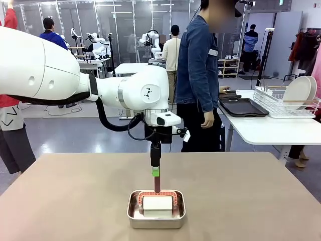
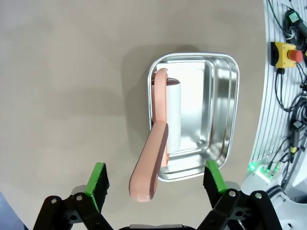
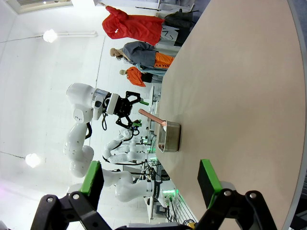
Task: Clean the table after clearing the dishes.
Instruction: Place the Lint Roller back on top of the Airtight Container.
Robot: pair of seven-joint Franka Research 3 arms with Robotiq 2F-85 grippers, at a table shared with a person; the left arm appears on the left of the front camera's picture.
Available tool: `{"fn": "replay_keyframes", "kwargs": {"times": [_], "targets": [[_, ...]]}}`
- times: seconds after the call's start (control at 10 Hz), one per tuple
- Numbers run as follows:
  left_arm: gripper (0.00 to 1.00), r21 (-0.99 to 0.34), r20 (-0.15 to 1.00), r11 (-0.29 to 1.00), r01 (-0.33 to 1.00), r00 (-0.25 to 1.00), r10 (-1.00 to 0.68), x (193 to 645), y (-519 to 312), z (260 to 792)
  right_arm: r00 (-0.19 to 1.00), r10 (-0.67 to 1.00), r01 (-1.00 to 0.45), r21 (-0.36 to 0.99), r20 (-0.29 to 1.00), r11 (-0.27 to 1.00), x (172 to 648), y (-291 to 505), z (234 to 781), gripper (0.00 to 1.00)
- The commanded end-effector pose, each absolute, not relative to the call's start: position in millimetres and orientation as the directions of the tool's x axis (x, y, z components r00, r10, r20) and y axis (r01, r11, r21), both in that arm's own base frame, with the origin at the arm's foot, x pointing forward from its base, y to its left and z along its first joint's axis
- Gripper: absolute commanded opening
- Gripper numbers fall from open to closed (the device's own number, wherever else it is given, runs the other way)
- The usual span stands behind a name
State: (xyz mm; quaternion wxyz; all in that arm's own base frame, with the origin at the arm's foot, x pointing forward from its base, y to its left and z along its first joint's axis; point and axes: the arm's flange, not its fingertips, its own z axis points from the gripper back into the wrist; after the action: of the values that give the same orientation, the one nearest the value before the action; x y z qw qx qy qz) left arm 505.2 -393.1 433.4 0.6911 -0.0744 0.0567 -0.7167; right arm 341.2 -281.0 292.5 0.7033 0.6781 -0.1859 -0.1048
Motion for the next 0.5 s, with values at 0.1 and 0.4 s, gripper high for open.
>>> {"fn": "replay_keyframes", "kwargs": {"times": [0.1,0.4], "targets": [[1.0,-0.191,0.066,0.044,0.981,0.058,-0.996,508.0,-372.6,466.7,0.911,-0.396,-0.097,0.993,0.116,0.067,339.0,-280.0,295.3,1.0],[1.0,-0.486,0.366,0.282,0.827,0.486,-0.794,499.2,-241.6,528.4,0.911,-0.396,-0.097,0.993,0.116,0.067,339.0,-280.0,295.3,1.0]]}}
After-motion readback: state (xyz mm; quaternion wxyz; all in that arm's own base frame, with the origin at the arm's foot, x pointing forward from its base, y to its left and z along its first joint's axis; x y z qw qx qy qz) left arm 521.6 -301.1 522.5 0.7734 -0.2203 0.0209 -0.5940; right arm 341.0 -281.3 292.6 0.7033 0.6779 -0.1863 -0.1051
